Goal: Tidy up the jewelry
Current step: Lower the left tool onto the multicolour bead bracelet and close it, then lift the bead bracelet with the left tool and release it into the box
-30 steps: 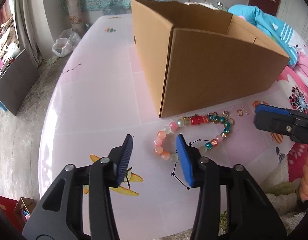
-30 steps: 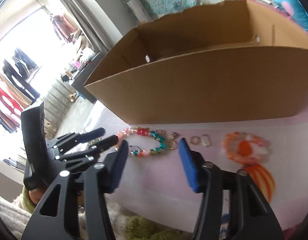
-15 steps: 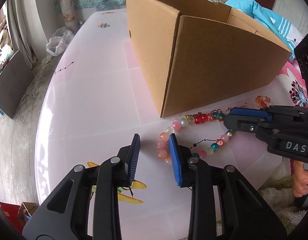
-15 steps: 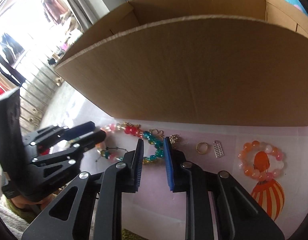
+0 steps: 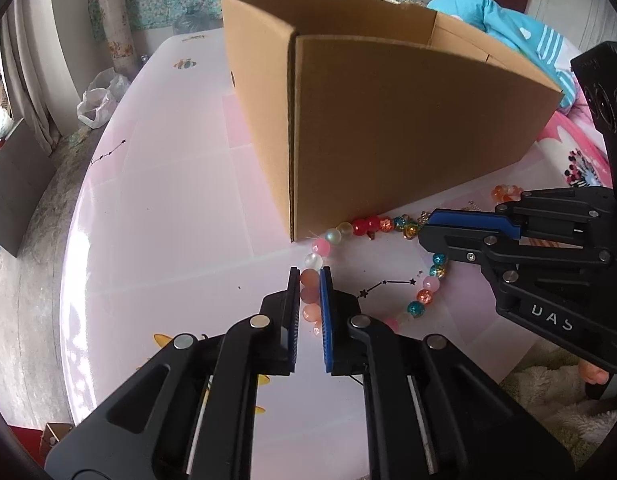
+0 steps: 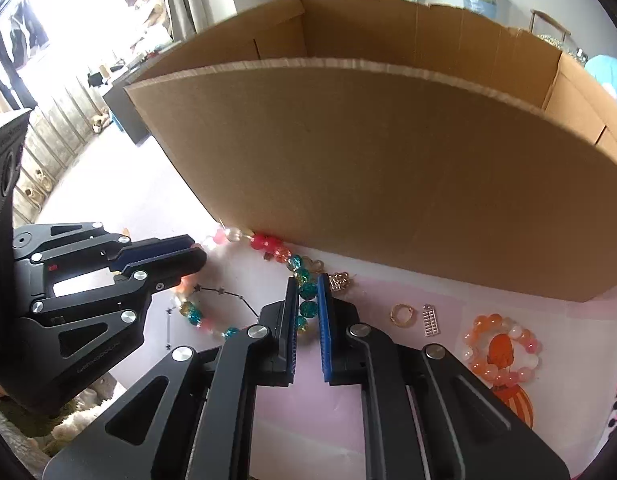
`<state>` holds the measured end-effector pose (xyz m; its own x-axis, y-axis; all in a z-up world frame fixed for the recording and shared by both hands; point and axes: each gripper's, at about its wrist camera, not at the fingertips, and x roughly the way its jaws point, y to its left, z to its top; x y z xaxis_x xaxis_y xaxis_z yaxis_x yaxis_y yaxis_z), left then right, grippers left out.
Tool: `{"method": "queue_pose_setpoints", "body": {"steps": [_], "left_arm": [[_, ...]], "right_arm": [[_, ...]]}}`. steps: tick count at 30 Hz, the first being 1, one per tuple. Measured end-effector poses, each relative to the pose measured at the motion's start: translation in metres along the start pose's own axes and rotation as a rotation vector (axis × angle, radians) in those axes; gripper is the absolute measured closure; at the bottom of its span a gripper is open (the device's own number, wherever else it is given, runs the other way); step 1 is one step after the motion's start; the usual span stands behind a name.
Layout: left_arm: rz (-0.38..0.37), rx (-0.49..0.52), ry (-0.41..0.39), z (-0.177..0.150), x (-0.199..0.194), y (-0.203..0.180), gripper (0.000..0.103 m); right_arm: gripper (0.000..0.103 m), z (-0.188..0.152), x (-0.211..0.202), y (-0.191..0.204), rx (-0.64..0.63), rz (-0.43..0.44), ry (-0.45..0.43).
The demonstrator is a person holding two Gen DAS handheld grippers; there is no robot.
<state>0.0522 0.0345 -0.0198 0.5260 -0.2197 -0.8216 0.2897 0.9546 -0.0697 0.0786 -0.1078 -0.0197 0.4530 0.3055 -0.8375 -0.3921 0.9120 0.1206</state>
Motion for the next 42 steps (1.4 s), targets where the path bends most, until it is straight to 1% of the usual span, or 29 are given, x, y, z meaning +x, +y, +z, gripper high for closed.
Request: {"method": "queue_pose_setpoints", "body": {"steps": [4, 9, 11, 13, 16, 18, 21, 22, 24, 26, 28, 29, 30, 32, 34, 37, 38, 42], "left_arm": [[-0.006, 0.017, -0.061, 0.002, -0.021, -0.004, 0.094], [-0.028, 0.01, -0.108, 0.004, -0.046, -0.009, 0.094], [-0.036, 0.012, -0.134, 0.005, -0.059, -0.009, 0.094], [-0.047, 0.016, -0.164, 0.007, -0.071, -0.011, 0.094], [-0.065, 0.024, -0.227, 0.015, -0.096, -0.017, 0.094], [-0.082, 0.034, -0.284, 0.024, -0.115, -0.022, 0.094], [-0.08, 0.066, -0.371, 0.042, -0.136, -0.029, 0.094], [-0.077, 0.075, -0.394, 0.049, -0.14, -0.03, 0.094], [-0.089, 0.086, -0.439, 0.066, -0.147, -0.032, 0.094], [-0.099, 0.091, -0.468, 0.086, -0.147, -0.033, 0.094], [-0.091, 0.101, -0.474, 0.106, -0.137, -0.032, 0.094], [-0.091, 0.1, -0.465, 0.113, -0.133, -0.031, 0.094], [-0.098, 0.096, -0.442, 0.123, -0.122, -0.028, 0.094], [-0.101, 0.083, -0.382, 0.136, -0.1, -0.019, 0.094], [-0.085, 0.071, -0.298, 0.147, -0.071, -0.013, 0.094], [-0.078, 0.062, -0.2, 0.146, -0.042, -0.004, 0.094], [-0.08, 0.061, -0.182, 0.144, -0.037, -0.002, 0.094], [-0.068, 0.076, -0.112, 0.138, -0.023, 0.004, 0.094]], "right_arm": [[0.093, -0.005, -0.018, 0.002, -0.007, 0.001, -0.049], [0.093, -0.008, -0.041, 0.004, -0.014, 0.007, -0.104], [0.093, -0.008, -0.053, -0.001, -0.01, 0.012, -0.128], [0.094, -0.012, -0.072, -0.005, -0.012, 0.015, -0.174], [0.094, -0.007, -0.091, 0.002, -0.023, 0.016, -0.243], [0.094, -0.001, -0.104, 0.006, -0.031, 0.016, -0.298], [0.093, 0.007, -0.132, 0.002, -0.055, 0.001, -0.388], [0.094, 0.009, -0.142, -0.004, -0.062, -0.003, -0.417], [0.094, 0.024, -0.156, -0.013, -0.071, -0.008, -0.461], [0.094, 0.039, -0.16, -0.022, -0.072, 0.003, -0.478], [0.093, 0.059, -0.158, -0.037, -0.067, 0.026, -0.458], [0.093, 0.073, -0.152, -0.046, -0.06, 0.058, -0.433], [0.093, 0.08, -0.146, -0.053, -0.052, 0.08, -0.41], [0.093, 0.102, -0.128, -0.069, -0.033, 0.131, -0.331], [0.093, 0.124, -0.097, -0.087, -0.008, 0.187, -0.194], [0.093, 0.139, -0.054, -0.101, 0.034, 0.267, 0.003], [0.093, 0.143, -0.036, -0.103, 0.04, 0.295, 0.082], [0.093, 0.144, 0.0, -0.094, 0.025, 0.338, 0.26]]}}
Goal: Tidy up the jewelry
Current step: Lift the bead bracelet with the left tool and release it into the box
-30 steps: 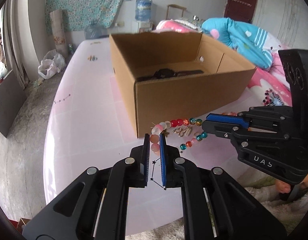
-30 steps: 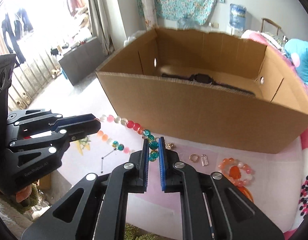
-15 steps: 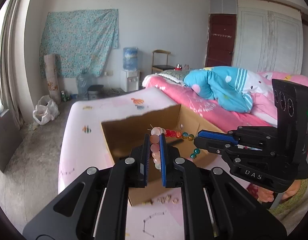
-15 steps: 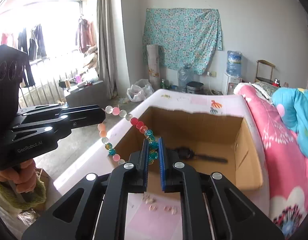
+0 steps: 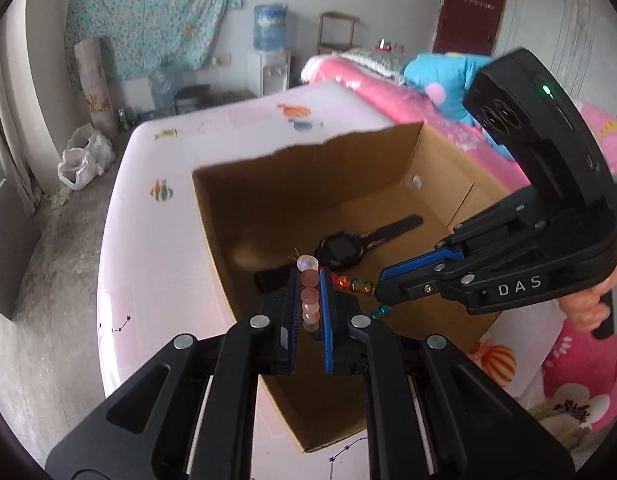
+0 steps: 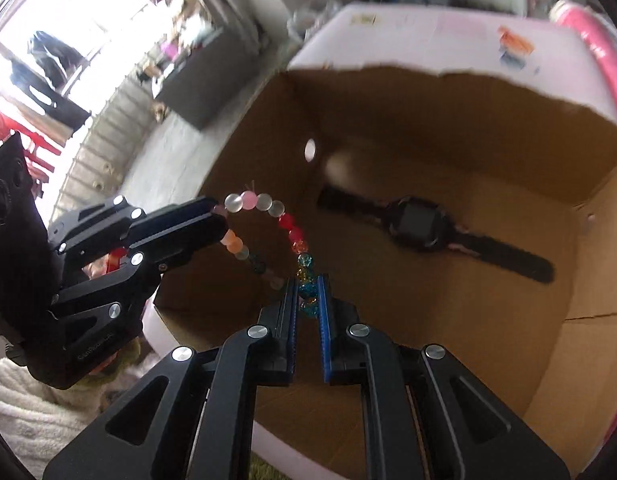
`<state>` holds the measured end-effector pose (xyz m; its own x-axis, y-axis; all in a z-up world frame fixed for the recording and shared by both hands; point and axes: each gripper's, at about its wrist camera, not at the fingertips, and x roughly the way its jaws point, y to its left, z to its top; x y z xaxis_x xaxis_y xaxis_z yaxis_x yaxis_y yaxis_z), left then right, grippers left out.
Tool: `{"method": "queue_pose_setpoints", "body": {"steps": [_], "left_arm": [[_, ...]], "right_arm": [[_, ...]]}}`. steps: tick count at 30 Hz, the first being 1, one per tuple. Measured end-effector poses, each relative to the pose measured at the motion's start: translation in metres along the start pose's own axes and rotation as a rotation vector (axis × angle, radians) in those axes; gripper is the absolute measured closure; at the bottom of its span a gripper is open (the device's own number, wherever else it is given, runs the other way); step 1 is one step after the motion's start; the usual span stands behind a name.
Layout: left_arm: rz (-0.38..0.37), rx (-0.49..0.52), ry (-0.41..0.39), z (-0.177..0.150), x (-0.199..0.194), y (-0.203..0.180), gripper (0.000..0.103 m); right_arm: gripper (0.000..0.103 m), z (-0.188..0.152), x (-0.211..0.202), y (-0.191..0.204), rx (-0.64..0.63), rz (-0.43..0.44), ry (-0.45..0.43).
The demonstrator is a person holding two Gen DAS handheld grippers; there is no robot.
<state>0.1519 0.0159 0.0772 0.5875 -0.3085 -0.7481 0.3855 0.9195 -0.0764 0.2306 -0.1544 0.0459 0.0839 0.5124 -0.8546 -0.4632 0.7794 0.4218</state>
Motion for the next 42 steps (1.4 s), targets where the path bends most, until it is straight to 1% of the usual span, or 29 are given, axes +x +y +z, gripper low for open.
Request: {"method": "queue_pose_setpoints", "body": {"steps": [3, 4, 6, 7, 9, 12, 14, 16, 19, 20, 22, 26, 29, 31, 33, 34, 36, 37, 38, 42], "left_arm": [[0.02, -0.001, 0.033, -0.001, 0.007, 0.005, 0.093], [0.02, -0.007, 0.034, -0.002, 0.007, 0.008, 0.092], [0.023, -0.02, 0.027, -0.002, 0.006, 0.012, 0.079], [0.027, -0.025, 0.019, -0.002, 0.005, 0.012, 0.078], [0.031, -0.039, -0.001, -0.001, 0.003, 0.015, 0.078], [0.027, -0.087, -0.05, -0.003, -0.007, 0.02, 0.077], [0.02, -0.13, -0.092, -0.007, -0.014, 0.024, 0.074], [0.011, -0.16, -0.138, -0.013, -0.022, 0.025, 0.074], [-0.033, -0.181, -0.236, -0.024, -0.035, 0.025, 0.074], [-0.041, -0.178, -0.248, -0.026, -0.036, 0.024, 0.074], [-0.048, -0.165, -0.269, -0.031, -0.04, 0.022, 0.074], [-0.034, -0.124, -0.277, -0.032, -0.041, 0.019, 0.074], [-0.03, -0.115, -0.272, -0.032, -0.039, 0.022, 0.073], [-0.038, -0.13, -0.273, -0.032, -0.037, 0.026, 0.073], [-0.041, -0.143, -0.281, -0.034, -0.039, 0.029, 0.073], [-0.041, -0.15, -0.29, -0.034, -0.04, 0.032, 0.073], [-0.042, -0.161, -0.302, -0.038, -0.043, 0.035, 0.069], [-0.039, -0.168, -0.309, -0.039, -0.044, 0.037, 0.067], [-0.037, -0.173, -0.312, -0.04, -0.044, 0.039, 0.066], [-0.027, -0.194, -0.307, -0.046, -0.046, 0.046, 0.066]], "right_arm": [[0.093, 0.005, 0.017, -0.002, 0.023, 0.015, 0.101], [0.092, 0.003, 0.019, -0.001, 0.025, 0.016, 0.107], [0.087, 0.007, 0.023, -0.004, 0.025, 0.009, 0.129], [0.081, 0.008, 0.022, -0.005, 0.03, 0.009, 0.125], [0.079, 0.011, 0.019, -0.01, 0.03, 0.011, 0.122], [0.079, 0.019, 0.016, -0.023, 0.049, -0.012, 0.113], [0.079, 0.026, 0.019, -0.033, 0.078, -0.025, 0.127], [0.078, 0.033, 0.032, -0.046, 0.118, -0.014, 0.177], [0.077, 0.038, 0.056, -0.064, 0.193, 0.011, 0.264], [0.077, 0.039, 0.063, -0.07, 0.21, -0.003, 0.282], [0.077, 0.043, 0.07, -0.076, 0.21, -0.047, 0.279], [0.077, 0.055, 0.069, -0.081, 0.214, -0.081, 0.229], [0.077, 0.061, 0.069, -0.085, 0.238, -0.064, 0.194], [0.077, 0.064, 0.066, -0.086, 0.244, -0.083, 0.162], [0.077, 0.062, 0.064, -0.085, 0.258, -0.089, 0.163], [0.077, 0.06, 0.064, -0.082, 0.259, -0.07, 0.179], [0.077, 0.053, 0.066, -0.068, 0.226, -0.031, 0.226], [0.077, 0.051, 0.066, -0.059, 0.194, -0.027, 0.249], [0.077, 0.048, 0.068, -0.05, 0.157, -0.034, 0.27], [0.077, 0.043, 0.085, -0.014, -0.025, -0.118, 0.329]]}}
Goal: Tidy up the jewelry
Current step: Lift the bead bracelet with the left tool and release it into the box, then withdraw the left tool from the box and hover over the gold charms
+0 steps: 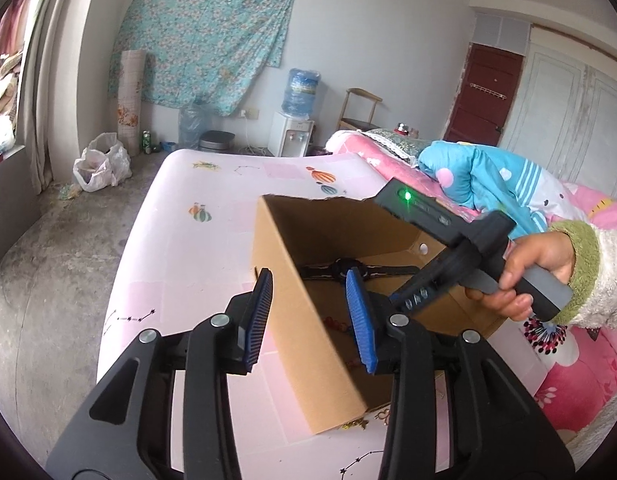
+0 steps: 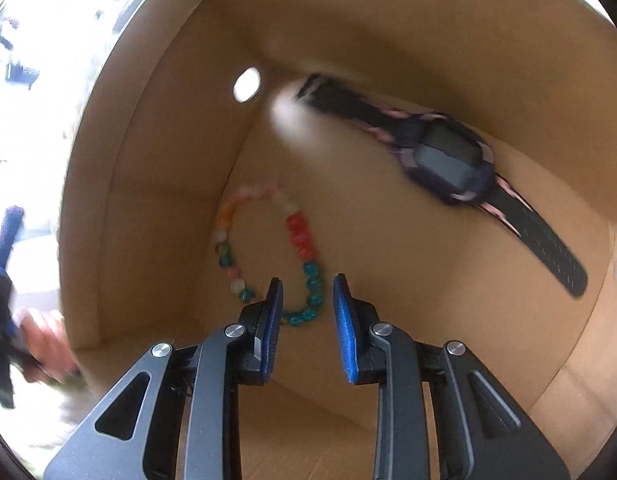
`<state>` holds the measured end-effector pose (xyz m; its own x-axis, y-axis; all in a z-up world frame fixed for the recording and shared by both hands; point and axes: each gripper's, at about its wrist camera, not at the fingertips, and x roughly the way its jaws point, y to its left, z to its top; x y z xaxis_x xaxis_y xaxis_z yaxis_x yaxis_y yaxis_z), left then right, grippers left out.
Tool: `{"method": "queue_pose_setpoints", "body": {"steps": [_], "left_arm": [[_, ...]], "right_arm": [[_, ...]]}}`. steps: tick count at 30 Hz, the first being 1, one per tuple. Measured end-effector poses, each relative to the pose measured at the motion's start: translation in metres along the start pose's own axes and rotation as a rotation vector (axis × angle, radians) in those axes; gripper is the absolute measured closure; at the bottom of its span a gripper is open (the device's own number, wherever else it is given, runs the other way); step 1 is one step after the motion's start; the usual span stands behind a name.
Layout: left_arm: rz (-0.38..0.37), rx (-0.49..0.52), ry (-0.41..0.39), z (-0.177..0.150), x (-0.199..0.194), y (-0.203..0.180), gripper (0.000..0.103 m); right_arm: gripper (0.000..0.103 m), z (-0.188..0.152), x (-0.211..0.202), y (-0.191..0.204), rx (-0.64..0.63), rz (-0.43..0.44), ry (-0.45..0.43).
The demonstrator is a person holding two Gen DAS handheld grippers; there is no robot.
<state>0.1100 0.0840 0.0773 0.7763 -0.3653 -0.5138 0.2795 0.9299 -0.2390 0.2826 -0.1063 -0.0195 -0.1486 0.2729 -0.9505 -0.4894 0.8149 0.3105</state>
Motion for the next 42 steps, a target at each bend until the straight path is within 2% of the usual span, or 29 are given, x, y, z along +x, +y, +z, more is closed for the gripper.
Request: {"method": "queue_pose_setpoints", "body": {"steps": [4, 6, 7, 8, 19, 23, 26, 28, 30, 34, 37, 39, 41, 42], "left_arm": [[0.02, -0.021, -0.001, -0.005, -0.007, 0.009, 0.066], [0.031, -0.027, -0.003, -0.008, -0.01, 0.013, 0.066], [0.036, -0.032, -0.004, -0.009, -0.012, 0.015, 0.066], [0.042, -0.041, -0.004, -0.01, -0.012, 0.018, 0.066], [0.083, -0.068, 0.006, -0.019, -0.022, 0.039, 0.066], [0.083, -0.07, 0.008, -0.019, -0.024, 0.04, 0.066], [0.08, -0.061, 0.009, -0.021, -0.027, 0.035, 0.066], [0.08, -0.056, 0.009, -0.023, -0.029, 0.031, 0.066], [0.076, -0.05, 0.008, -0.024, -0.032, 0.026, 0.065], [0.073, -0.034, 0.003, -0.026, -0.04, 0.014, 0.061], [0.077, -0.022, 0.008, -0.029, -0.044, 0.005, 0.056], [0.08, -0.015, 0.011, -0.03, -0.047, -0.002, 0.05], [0.089, -0.005, 0.015, -0.032, -0.049, -0.008, 0.046], [0.095, 0.001, 0.015, -0.034, -0.05, -0.011, 0.042]], "right_arm": [[0.078, 0.01, 0.011, 0.03, -0.124, -0.104, 0.033], [0.082, 0.011, 0.018, 0.042, -0.152, -0.138, 0.049], [0.093, 0.013, 0.019, 0.047, -0.169, -0.153, 0.041], [0.093, 0.017, 0.019, 0.049, -0.183, -0.184, 0.034], [0.093, 0.049, 0.003, 0.048, -0.109, -0.226, -0.101], [0.093, 0.048, -0.006, 0.045, -0.091, -0.242, -0.148], [0.093, 0.039, -0.016, 0.051, -0.088, -0.224, -0.197], [0.092, 0.037, -0.025, 0.051, -0.076, -0.174, -0.208], [0.092, 0.03, -0.037, 0.051, -0.066, -0.137, -0.229], [0.08, 0.004, -0.069, 0.054, -0.062, -0.121, -0.318], [0.078, -0.026, -0.104, 0.054, -0.031, -0.084, -0.428], [0.07, -0.055, -0.136, 0.054, -0.007, -0.047, -0.524], [0.059, -0.098, -0.167, 0.058, 0.021, -0.026, -0.645], [0.056, -0.103, -0.179, 0.052, 0.025, -0.023, -0.679]]}}
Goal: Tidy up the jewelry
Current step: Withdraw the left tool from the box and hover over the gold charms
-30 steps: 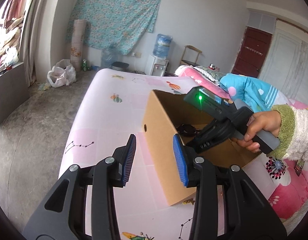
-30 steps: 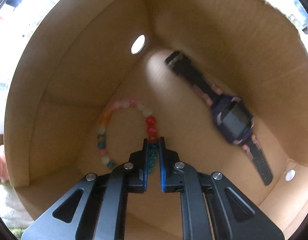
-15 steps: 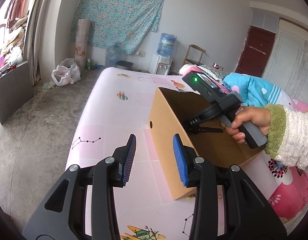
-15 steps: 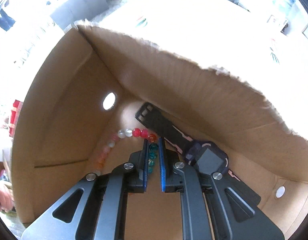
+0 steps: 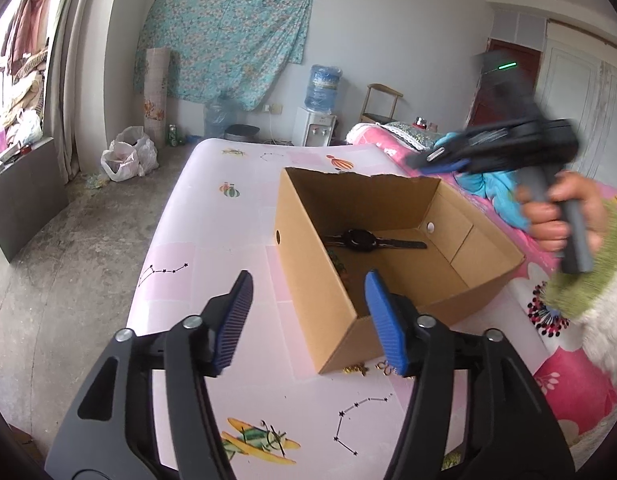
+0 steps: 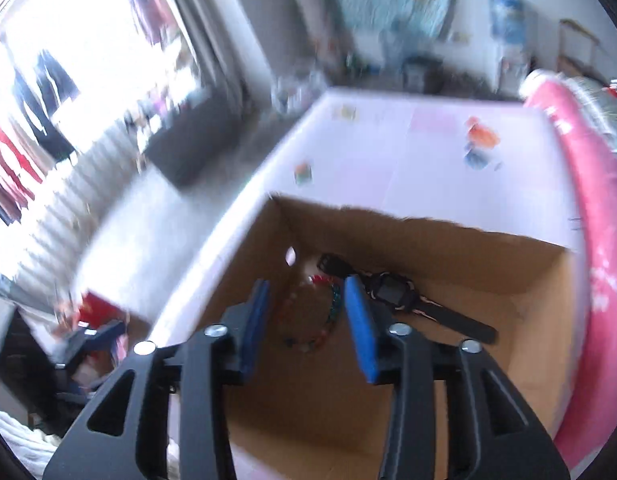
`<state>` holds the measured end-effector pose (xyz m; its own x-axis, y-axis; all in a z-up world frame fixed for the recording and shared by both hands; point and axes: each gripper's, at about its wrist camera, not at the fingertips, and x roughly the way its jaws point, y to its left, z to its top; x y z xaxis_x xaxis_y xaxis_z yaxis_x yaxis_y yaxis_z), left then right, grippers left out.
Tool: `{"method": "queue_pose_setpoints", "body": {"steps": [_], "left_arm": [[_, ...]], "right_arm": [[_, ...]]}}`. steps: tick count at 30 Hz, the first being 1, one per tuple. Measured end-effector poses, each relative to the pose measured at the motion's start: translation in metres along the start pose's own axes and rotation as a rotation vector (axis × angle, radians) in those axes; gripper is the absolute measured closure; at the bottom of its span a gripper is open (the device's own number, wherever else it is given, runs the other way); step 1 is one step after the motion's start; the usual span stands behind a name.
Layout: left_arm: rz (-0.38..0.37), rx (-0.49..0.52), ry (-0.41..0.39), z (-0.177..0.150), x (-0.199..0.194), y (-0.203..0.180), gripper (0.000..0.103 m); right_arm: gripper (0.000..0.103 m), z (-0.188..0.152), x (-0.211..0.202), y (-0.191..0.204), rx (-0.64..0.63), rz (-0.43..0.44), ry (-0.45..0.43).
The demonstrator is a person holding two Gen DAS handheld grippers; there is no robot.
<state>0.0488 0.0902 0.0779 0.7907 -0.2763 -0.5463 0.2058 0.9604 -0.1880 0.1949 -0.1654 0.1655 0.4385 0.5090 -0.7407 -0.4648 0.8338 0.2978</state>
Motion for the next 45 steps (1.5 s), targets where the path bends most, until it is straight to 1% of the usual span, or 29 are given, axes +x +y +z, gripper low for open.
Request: {"method": "queue_pose_setpoints", "body": {"steps": [1, 2, 3, 5, 6, 8, 9, 10, 11, 13, 14, 16, 18, 21, 23, 24, 26, 27, 30, 34, 36, 37, 39, 40, 41, 43, 45], "left_arm": [[0.004, 0.003, 0.002, -0.001, 0.0, -0.002, 0.04], [0.005, 0.006, 0.006, -0.003, -0.001, -0.005, 0.038], [0.001, 0.008, 0.012, -0.005, -0.002, -0.007, 0.036], [-0.006, 0.014, 0.031, -0.01, -0.003, -0.012, 0.033], [-0.007, 0.021, 0.043, -0.012, -0.004, -0.015, 0.032], [0.0, 0.041, 0.062, -0.017, -0.002, -0.023, 0.03], [0.004, 0.051, 0.071, -0.019, -0.002, -0.027, 0.027], [0.006, 0.059, 0.082, -0.022, -0.001, -0.031, 0.026], [0.011, 0.063, 0.093, -0.025, 0.001, -0.034, 0.024], [0.021, 0.065, 0.12, -0.031, 0.006, -0.038, 0.024], [0.03, 0.065, 0.145, -0.037, 0.01, -0.039, 0.024], [0.045, 0.056, 0.199, -0.046, 0.018, -0.04, 0.024], [0.052, 0.049, 0.232, -0.049, 0.024, -0.041, 0.024], [0.065, 0.035, 0.264, -0.054, 0.032, -0.042, 0.024], [0.076, 0.023, 0.277, -0.054, 0.037, -0.04, 0.024], [0.079, 0.018, 0.28, -0.055, 0.038, -0.04, 0.024], [0.086, 0.008, 0.289, -0.056, 0.042, -0.039, 0.024], [0.091, 0.007, 0.295, -0.056, 0.044, -0.038, 0.024], [0.107, 0.003, 0.317, -0.06, 0.048, -0.037, 0.024], [0.099, -0.008, 0.344, -0.068, 0.049, -0.037, 0.024], [0.095, -0.002, 0.355, -0.073, 0.05, -0.039, 0.024], [0.095, 0.001, 0.36, -0.074, 0.051, -0.04, 0.024], [0.097, 0.015, 0.363, -0.076, 0.051, -0.044, 0.024], [0.096, 0.026, 0.358, -0.077, 0.049, -0.046, 0.024], [0.095, 0.034, 0.352, -0.076, 0.048, -0.048, 0.024], [0.091, 0.047, 0.339, -0.076, 0.047, -0.05, 0.024], [0.093, 0.057, 0.329, -0.075, 0.047, -0.052, 0.024]], "right_arm": [[0.049, -0.01, -0.022, -0.004, 0.007, -0.004, -0.06], [0.045, -0.02, -0.037, -0.004, 0.011, -0.013, -0.106], [0.044, -0.022, -0.054, 0.003, 0.011, -0.025, -0.163], [0.033, -0.046, -0.082, 0.008, 0.016, -0.045, -0.241], [0.031, -0.055, -0.084, -0.015, 0.021, -0.049, -0.261], [0.03, -0.083, -0.082, -0.019, 0.045, -0.073, -0.289], [0.029, -0.101, -0.079, -0.023, 0.063, -0.086, -0.295], [0.023, -0.115, -0.072, -0.023, 0.074, -0.098, -0.293], [0.02, -0.124, -0.078, -0.026, 0.088, -0.117, -0.292], [0.02, -0.146, -0.072, -0.03, 0.124, -0.16, -0.277], [0.02, -0.152, -0.059, -0.037, 0.137, -0.171, -0.259], [0.02, -0.171, -0.051, -0.042, 0.167, -0.212, -0.202], [0.02, -0.189, -0.03, -0.042, 0.176, -0.264, -0.143], [0.02, -0.201, -0.01, -0.042, 0.193, -0.276, -0.078], [0.02, -0.208, -0.001, -0.042, 0.19, -0.292, -0.051], [0.019, -0.206, 0.004, -0.042, 0.187, -0.307, -0.046], [0.011, -0.207, 0.006, -0.04, 0.181, -0.327, -0.05], [0.009, -0.208, 0.006, -0.039, 0.169, -0.352, -0.061], [0.007, -0.209, 0.008, -0.034, 0.11, -0.438, -0.096], [0.007, -0.211, 0.008, -0.026, 0.058, -0.582, -0.113], [0.007, -0.218, 0.008, -0.021, 0.029, -0.644, -0.115], [0.007, -0.221, 0.008, -0.02, 0.017, -0.656, -0.115], [0.007, -0.229, 0.009, -0.017, -0.002, -0.667, -0.112], [0.007, -0.232, 0.009, -0.016, -0.003, -0.656, -0.107], [0.007, -0.235, 0.009, -0.016, 0.001, -0.637, -0.101], [0.007, -0.237, 0.009, -0.019, 0.025, -0.564, -0.082], [0.007, -0.235, 0.007, -0.023, 0.052, -0.509, -0.078]]}}
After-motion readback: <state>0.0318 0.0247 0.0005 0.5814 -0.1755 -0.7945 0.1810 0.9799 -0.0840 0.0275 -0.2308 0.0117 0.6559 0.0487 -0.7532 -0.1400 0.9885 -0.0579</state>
